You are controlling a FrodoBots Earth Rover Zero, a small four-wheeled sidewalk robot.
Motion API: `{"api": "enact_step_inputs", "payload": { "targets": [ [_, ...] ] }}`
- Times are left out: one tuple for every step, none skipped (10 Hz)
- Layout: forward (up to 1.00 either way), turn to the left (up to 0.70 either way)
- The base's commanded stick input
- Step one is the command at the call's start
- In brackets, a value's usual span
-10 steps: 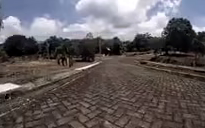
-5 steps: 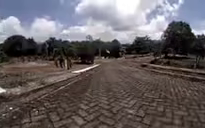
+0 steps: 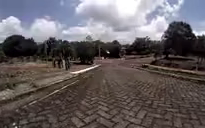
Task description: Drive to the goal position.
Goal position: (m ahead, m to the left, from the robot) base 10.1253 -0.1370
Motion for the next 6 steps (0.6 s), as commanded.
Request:
{"api": "enact_step_inputs", "payload": {
  "targets": [
    [0.7, 0.0],
    [0.7, 0.0],
    [0.7, 0.0],
    [0.7, 0.0],
    [0.7, 0.0],
    [0.7, 0.0]
  ]
}}
